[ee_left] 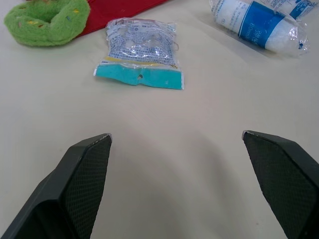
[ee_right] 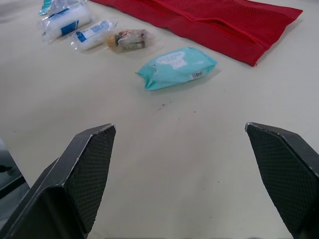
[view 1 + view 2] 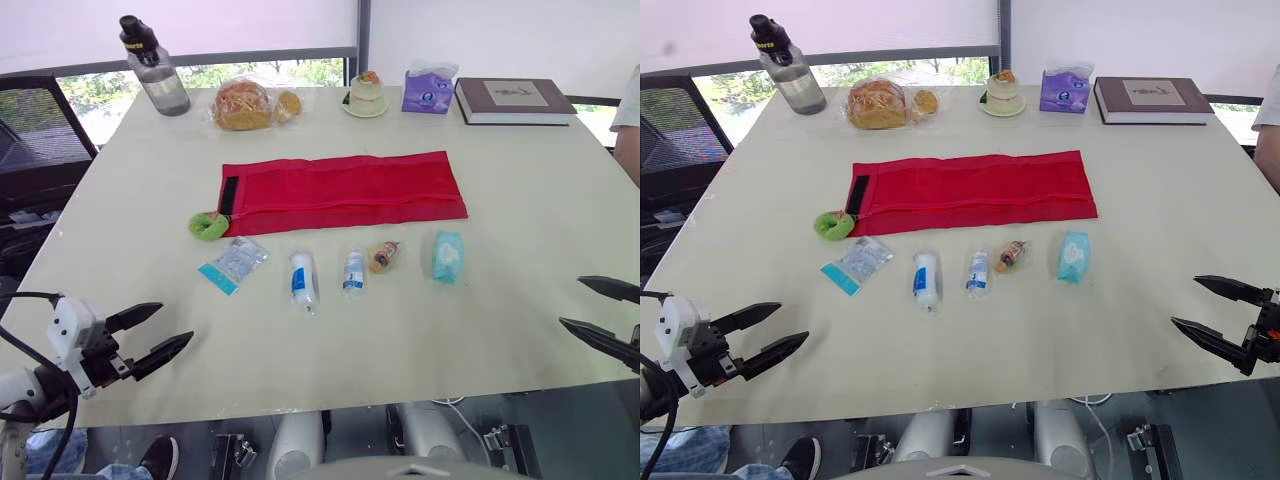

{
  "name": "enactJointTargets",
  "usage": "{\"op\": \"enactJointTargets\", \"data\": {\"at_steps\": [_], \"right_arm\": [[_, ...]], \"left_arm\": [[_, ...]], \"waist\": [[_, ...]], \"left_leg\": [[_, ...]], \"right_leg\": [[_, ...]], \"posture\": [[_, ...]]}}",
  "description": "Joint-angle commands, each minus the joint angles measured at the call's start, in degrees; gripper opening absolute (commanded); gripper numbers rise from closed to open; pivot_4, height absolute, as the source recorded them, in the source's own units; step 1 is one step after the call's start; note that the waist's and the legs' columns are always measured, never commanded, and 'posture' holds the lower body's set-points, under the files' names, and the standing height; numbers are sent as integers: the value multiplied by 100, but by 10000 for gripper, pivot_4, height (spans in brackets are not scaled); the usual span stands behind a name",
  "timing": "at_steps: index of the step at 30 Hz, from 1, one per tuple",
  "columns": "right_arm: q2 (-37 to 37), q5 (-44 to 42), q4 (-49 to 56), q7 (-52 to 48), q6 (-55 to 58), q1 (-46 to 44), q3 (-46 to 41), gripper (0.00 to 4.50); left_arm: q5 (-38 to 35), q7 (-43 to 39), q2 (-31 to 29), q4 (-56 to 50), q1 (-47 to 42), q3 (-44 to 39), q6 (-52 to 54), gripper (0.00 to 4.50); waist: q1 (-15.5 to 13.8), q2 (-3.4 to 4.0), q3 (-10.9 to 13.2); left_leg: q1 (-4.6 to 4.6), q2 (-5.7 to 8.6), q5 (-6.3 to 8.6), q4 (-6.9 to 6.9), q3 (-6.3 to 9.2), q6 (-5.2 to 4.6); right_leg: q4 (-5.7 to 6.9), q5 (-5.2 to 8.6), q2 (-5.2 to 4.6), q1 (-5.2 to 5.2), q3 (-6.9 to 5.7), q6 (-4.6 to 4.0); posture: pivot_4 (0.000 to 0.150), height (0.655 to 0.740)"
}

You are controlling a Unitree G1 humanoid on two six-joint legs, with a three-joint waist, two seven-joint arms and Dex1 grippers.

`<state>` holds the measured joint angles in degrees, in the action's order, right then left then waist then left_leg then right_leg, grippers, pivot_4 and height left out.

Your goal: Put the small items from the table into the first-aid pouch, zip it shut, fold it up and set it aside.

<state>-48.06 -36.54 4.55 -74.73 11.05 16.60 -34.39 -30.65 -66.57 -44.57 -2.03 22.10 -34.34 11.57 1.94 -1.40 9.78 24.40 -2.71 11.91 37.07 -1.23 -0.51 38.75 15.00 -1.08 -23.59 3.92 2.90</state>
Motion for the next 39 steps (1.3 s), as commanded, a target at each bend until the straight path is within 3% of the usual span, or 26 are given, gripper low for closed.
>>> {"op": "enactJointTargets", "data": {"at_steps": [1,8,18,25,32,39], "right_arm": [[-62,-69,-68,-98,-4,-116,-17,44291],[-97,-8,-223,-169,-36,-367,152,44291],[-31,-166,267,-10,181,-320,73,44291],[226,-989,1961,984,959,-656,365,44291],[510,-1286,3315,2434,1566,-1512,1331,44291],[597,-1387,3845,3057,1797,-1983,1868,44291]], "left_arm": [[-166,-115,21,-66,214,-334,-71,45000],[-269,-154,42,-18,383,-456,-30,45000],[-374,232,-218,313,-424,-490,528,45000],[-25,202,-662,1320,-1928,535,947,45000],[433,79,-607,2738,-4114,1846,1630,45000],[569,-204,-505,3320,-5042,2506,2349,45000]], "waist": [[0,0,0],[12,-3,1],[-19,-4,1],[-34,-1,0],[-66,-12,2],[-89,-15,3]], "left_leg": [[0,0,0,0,0,0],[-3,-6,2,-2,-3,-1],[-1,-1,1,-1,-3,-2],[0,-2,1,3,-4,-2],[20,16,-1,16,9,-1],[32,24,0,13,8,0]], "right_leg": [[0,0,0,0,0,0],[-2,0,-24,-2,-8,0],[0,0,-22,-1,-22,0],[6,-1,5,0,-25,1],[11,-13,17,-2,-63,-14],[4,-28,12,-3,-65,-6]], "posture": [[1500,7387],[1500,7387],[1500,7387],[1500,7387],[1500,7387],[1500,7387]]}}
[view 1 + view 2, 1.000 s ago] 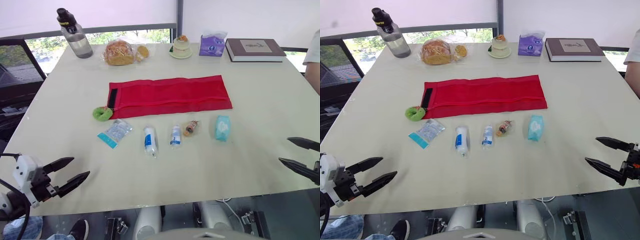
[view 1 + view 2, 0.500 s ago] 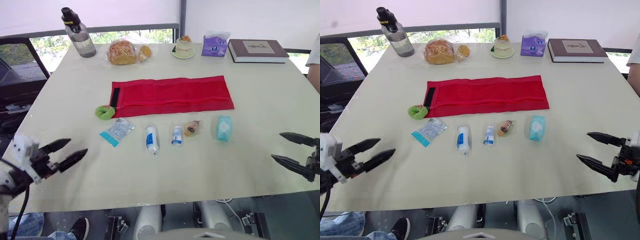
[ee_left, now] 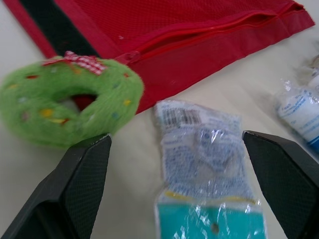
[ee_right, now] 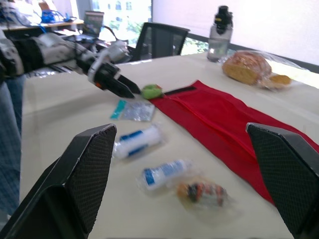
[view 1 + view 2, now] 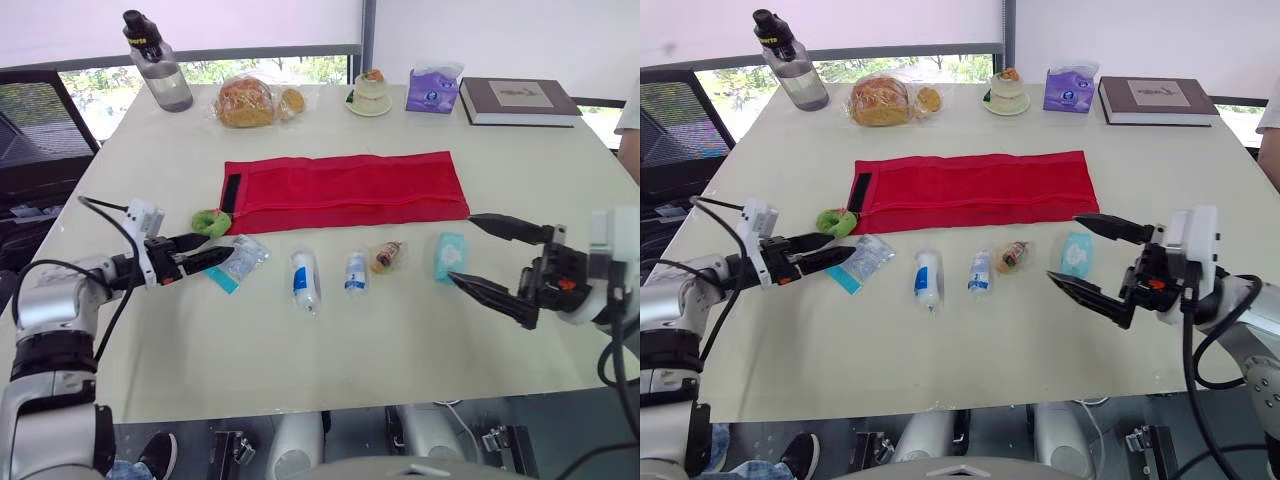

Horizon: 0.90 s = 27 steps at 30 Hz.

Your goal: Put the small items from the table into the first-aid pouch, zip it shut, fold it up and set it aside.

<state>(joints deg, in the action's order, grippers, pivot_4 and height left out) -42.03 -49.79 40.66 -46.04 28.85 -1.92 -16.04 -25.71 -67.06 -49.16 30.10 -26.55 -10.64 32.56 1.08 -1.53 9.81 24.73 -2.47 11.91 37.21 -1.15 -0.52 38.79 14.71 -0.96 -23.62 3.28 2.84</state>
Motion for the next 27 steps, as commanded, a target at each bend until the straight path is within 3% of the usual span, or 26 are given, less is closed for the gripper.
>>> {"op": "enactJointTargets", "data": {"at_steps": [1,9,15,20,21,27], "right_arm": [[-17,-30,242,206,1,-142,50,44291],[-132,112,205,98,-62,-124,135,44291],[-142,257,157,17,-128,-158,241,45000],[-138,231,189,35,-88,-201,275,45000],[-128,213,197,55,-72,-207,293,45000],[-20,-73,262,356,125,-269,350,45000]], "left_arm": [[88,-251,-65,71,-181,220,320,45000],[142,-603,-172,-188,-108,449,566,45000],[-47,-604,-182,-440,25,274,865,19318],[-309,-412,-161,-715,225,-51,1170,2582],[-417,-318,-135,-833,299,-193,1275,398],[-1025,286,87,-1730,660,-923,1858,398]], "waist": [[-8,-1,1],[-20,-1,0],[-22,-1,0],[-21,-1,1],[-22,-1,1],[-23,-2,1]], "left_leg": [[1,0,0,0,2,0],[-4,0,-1,10,3,-2],[-3,-1,-1,13,4,-2],[-1,-2,-1,12,7,-2],[-1,-4,-1,12,7,-2],[-2,-23,-1,13,7,-2]], "right_leg": [[0,0,1,0,-1,0],[6,9,-3,3,-2,-16],[7,7,-3,3,-3,-14],[7,6,-4,2,-6,-12],[8,6,-4,2,-6,-12],[8,6,-5,3,-7,-12]], "posture": [[1500,7387],[1500,7387],[1500,7387],[1500,7387],[1500,7387],[1500,7387]]}}
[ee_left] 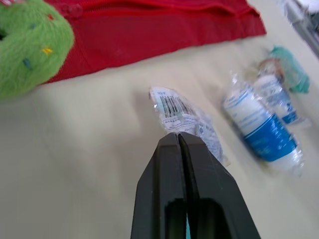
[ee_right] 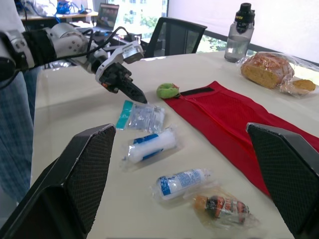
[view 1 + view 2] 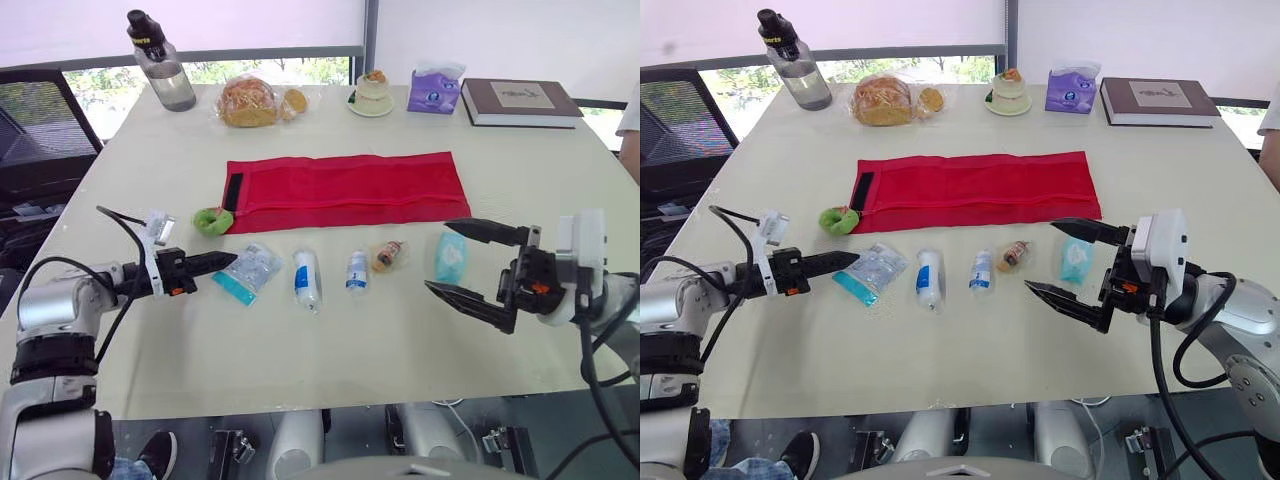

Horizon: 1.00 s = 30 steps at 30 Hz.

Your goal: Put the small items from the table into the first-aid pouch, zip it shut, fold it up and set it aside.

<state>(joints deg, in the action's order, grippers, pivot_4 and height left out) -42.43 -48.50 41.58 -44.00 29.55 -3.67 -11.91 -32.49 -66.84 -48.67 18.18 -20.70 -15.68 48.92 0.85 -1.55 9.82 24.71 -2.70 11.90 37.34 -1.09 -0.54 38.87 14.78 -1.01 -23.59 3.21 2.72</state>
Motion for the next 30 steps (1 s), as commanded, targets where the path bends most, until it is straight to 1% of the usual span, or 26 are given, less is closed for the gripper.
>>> {"op": "enactJointTargets", "data": {"at_steps": [1,5,9,11,13,17,19,20,21,22,26,27,30], "right_arm": [[56,-256,184,223,86,-110,-46,45000],[247,-303,238,672,262,-184,168,45000],[239,-218,265,690,265,-180,290,45000],[230,-192,252,673,238,-180,297,45000],[194,-217,228,589,197,-196,226,45000],[84,-215,168,418,128,-298,112,45000],[-7,-197,120,344,135,-371,60,45000],[-54,-185,108,314,144,-400,48,45000],[-82,-190,109,303,155,-439,46,45000],[-117,-209,128,318,190,-480,48,45000],[-184,-364,265,471,344,-611,60,45000],[-187,-392,295,521,372,-639,75,45000],[-192,-450,379,632,442,-699,108,45000]], "left_arm": [[-477,398,101,-770,134,-554,321,398],[-1147,1099,464,-1577,114,-1148,870,398],[-1390,1484,564,-2052,287,-1270,1099,398],[-1302,1528,509,-2102,523,-1258,991,398],[-1010,1524,344,-1861,723,-1143,763,398],[-728,1340,50,-1317,658,-827,584,398],[-597,1210,-57,-1075,583,-639,446,7850],[-554,1162,-80,-981,542,-564,394,12447],[-479,1108,-106,-889,500,-450,319,15817],[-385,1041,-129,-811,461,-305,252,20215],[-166,808,-149,-610,291,146,115,40563],[-139,738,-154,-571,252,238,108,44657],[-77,553,-172,-461,158,445,119,44657]], "waist": [[-4,0,0],[-11,-2,0],[0,-1,0],[19,-1,0],[30,-1,0],[-9,-2,0],[-25,-2,0],[-29,-2,0],[-30,-2,0],[-28,-2,0],[-16,-2,0],[-21,-2,0],[-16,-1,0]], "left_leg": [[0,-2,0,0,-1,0],[0,-1,0,0,3,0],[-1,3,0,2,2,0],[-3,7,0,0,-1,0],[-6,7,0,-3,-3,1],[-5,11,0,-4,6,1],[-5,8,-1,-2,4,0],[-5,5,-1,0,3,0],[-4,5,-1,0,2,0],[-4,6,-1,0,-2,0],[0,6,0,-4,-3,0],[0,5,0,-5,-1,1],[-2,5,0,-9,4,0]], "right_leg": [[0,0,-1,0,1,0],[1,-4,-1,1,-2,7],[1,-8,0,1,0,13],[1,-8,1,1,2,13],[0,-7,1,1,6,12],[0,2,6,0,-5,-4],[0,4,0,1,-4,-6],[-1,4,-3,2,-4,-6],[-2,4,-7,2,-3,-6],[-3,3,-11,2,-1,-7],[-5,3,-11,0,1,-8],[-4,3,-10,0,-2,-8],[-2,3,-6,0,-6,-8]], "posture": [[1500,7387],[1500,7387],[1500,7387],[1500,7387],[1500,7387],[1500,7387],[1500,7387],[1500,7387],[1500,7387],[1500,7387],[1500,7387],[1500,7387],[1500,7387]]}}
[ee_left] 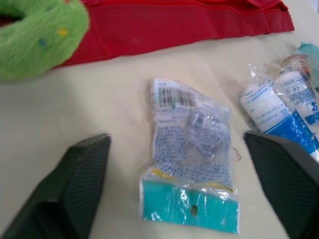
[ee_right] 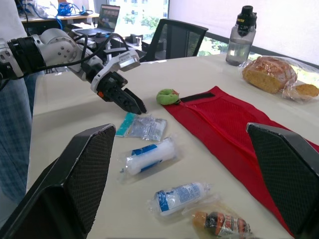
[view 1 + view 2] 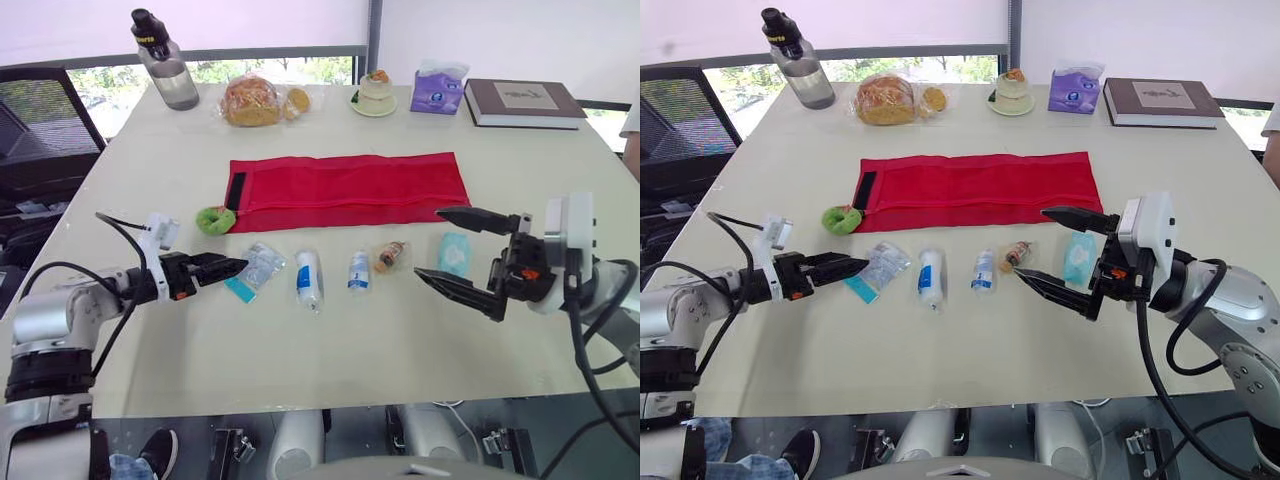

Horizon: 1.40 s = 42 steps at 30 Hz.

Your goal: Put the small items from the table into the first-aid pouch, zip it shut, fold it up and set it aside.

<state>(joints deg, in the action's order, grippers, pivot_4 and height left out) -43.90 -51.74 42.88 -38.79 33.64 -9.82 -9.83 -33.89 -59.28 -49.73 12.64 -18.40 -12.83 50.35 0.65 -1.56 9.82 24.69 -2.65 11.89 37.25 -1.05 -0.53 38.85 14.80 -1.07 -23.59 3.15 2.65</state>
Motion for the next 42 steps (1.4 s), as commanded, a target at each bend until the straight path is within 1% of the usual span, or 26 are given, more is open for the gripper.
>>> {"op": "enactJointTargets", "data": {"at_steps": [1,5,6,8,10,12,14,15,19,24,28,32,37,42], "right_arm": [[-43,-156,282,157,53,-86,-96,45000],[-87,-163,358,217,92,-30,-131,45000],[-102,-160,370,218,100,-8,-150,45000],[-123,-153,390,218,103,26,-173,45000],[-127,-162,401,234,99,45,-181,45000],[-128,-154,409,243,88,54,-174,45000],[-125,-140,399,242,77,53,-164,45000],[-120,-127,399,245,71,51,-150,45000],[-94,-85,374,237,51,43,-100,45000],[-46,-56,342,239,39,21,-46,45000],[-9,-23,296,228,23,-18,-1,45000],[28,4,223,176,7,-78,33,45000],[162,-64,91,178,32,-195,109,45000],[172,8,6,87,30,-242,183,45000]], "left_arm": [[117,-298,-85,131,-97,282,-30,44657],[250,-505,-90,262,-279,599,43,44657],[269,-538,-87,277,-325,640,62,39495],[303,-582,-81,310,-386,699,78,32835],[329,-618,-78,335,-415,742,70,22211],[347,-644,-63,353,-434,766,70,12967],[380,-669,-45,367,-440,789,47,2006],[378,-670,-42,345,-438,782,63,361],[177,-447,-26,-91,-501,621,495,361],[-221,68,138,-669,-393,19,947,361],[-482,377,273,-1099,-124,-349,1211,361],[-641,531,324,-1260,139,-605,1206,361],[-1085,652,547,-1243,144,-1239,1145,361],[-1265,865,670,-1435,330,-1463,1157,361]], "waist": [[6,0,0],[-7,0,-1],[-6,0,-1],[0,0,-1],[6,0,-1],[9,0,-1],[9,0,-1],[9,0,0],[5,0,0],[11,-3,1],[30,-2,1],[25,-3,2],[10,-3,2],[14,-3,2]], "left_leg": [[0,0,0,0,-1,0],[0,3,0,5,-5,0],[1,5,0,6,-6,-1],[1,5,0,7,-7,-1],[1,5,0,7,-7,-1],[2,4,0,6,-6,-1],[2,3,0,5,-4,-1],[1,3,0,5,-4,-1],[1,2,0,6,-5,-1],[5,3,0,8,-3,-1],[2,-3,0,5,-1,0],[0,-4,0,4,-1,0],[1,-5,0,9,-2,0],[2,-3,0,9,-2,0]], "right_leg": [[0,0,0,0,0,0],[-1,0,-4,1,4,0],[-2,0,-6,2,5,0],[-2,0,-6,2,7,0],[-2,0,-5,1,7,1],[-2,0,-3,1,5,0],[-1,0,0,1,3,1],[-1,0,0,1,4,1],[-1,1,-1,1,5,1],[-2,0,-3,1,4,3],[0,-4,4,0,2,9],[0,-3,5,0,1,8],[-1,0,2,1,3,2],[-1,-1,1,1,3,2]], "posture": [[1500,7387],[1500,7387],[1500,7387],[1500,7387],[1500,7387],[1500,7387],[1500,7387],[1500,7387],[1500,7387],[1500,7387],[1500,7387],[1500,7387],[1500,7387],[1500,7387]]}}
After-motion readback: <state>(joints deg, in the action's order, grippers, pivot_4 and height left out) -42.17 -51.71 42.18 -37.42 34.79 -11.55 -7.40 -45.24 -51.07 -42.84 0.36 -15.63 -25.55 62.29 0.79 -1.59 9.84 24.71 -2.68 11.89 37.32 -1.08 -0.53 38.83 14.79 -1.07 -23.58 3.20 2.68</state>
